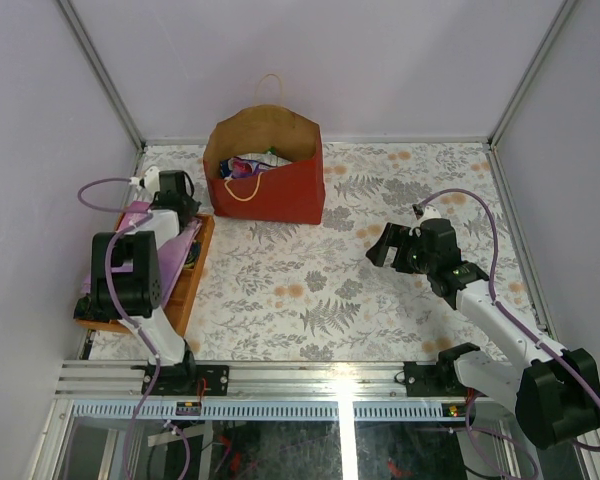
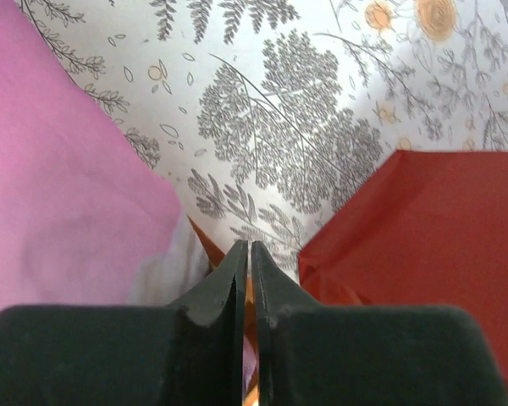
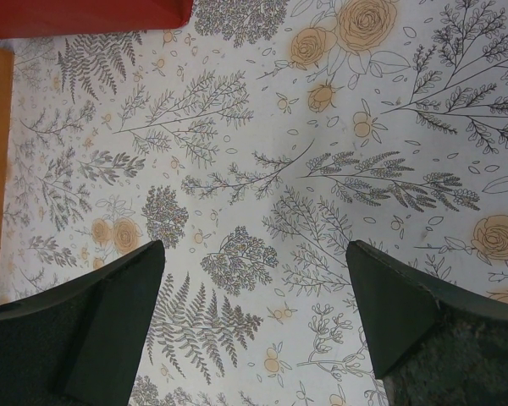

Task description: Take the snacks out of the paper bag

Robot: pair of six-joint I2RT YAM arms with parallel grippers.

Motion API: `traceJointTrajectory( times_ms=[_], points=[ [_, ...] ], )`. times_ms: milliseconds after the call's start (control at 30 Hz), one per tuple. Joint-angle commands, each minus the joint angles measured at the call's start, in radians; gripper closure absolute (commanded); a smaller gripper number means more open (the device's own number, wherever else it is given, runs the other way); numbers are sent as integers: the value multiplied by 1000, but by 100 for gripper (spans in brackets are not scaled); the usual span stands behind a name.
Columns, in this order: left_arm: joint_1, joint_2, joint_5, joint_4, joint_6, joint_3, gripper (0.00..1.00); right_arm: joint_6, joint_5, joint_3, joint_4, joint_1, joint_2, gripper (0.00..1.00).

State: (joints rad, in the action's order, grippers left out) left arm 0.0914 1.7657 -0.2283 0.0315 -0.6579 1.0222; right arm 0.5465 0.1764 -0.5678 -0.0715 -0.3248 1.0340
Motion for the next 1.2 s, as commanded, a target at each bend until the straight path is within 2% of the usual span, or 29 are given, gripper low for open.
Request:
traceJointTrajectory(
  times_ms=[0, 133, 200, 267, 333, 467, 800, 833, 933, 1067, 1167],
  points=[
    [-63, -128, -75, -21, 50, -31, 86, 5, 12, -36, 17, -9, -15, 4],
    [-78, -206, -50, -35, 62, -113, 43, 14, 26, -26, 38, -9, -8, 4],
    [-87, -237, -62, -32, 63, -157, 30, 16, 35, -23, 45, -9, -2, 4],
    [-91, -250, -69, -23, 78, -183, 26, 17, 42, -20, 47, -10, 4, 4],
    [-90, -231, -55, -29, 109, -174, 29, 15, 46, -16, 48, -10, 3, 4],
    [-93, -124, 64, -49, 190, -103, 42, 16, 45, -10, 51, -11, 0, 4],
    [-118, 45, 146, -129, 341, 14, 50, 11, 33, 2, 42, -10, -14, 4],
    [-123, 72, 146, -152, 354, 34, 54, 14, 37, 1, 46, -10, -8, 4],
    [-133, 135, 148, -225, 374, 102, 74, 16, 46, -4, 53, -10, 4, 4],
    [-138, 149, 118, -243, 332, 111, 100, 14, 45, -7, 53, -11, 6, 4],
    [-142, 130, 37, -256, 249, 99, 100, 15, 44, 0, 56, -10, 5, 4]
  ],
)
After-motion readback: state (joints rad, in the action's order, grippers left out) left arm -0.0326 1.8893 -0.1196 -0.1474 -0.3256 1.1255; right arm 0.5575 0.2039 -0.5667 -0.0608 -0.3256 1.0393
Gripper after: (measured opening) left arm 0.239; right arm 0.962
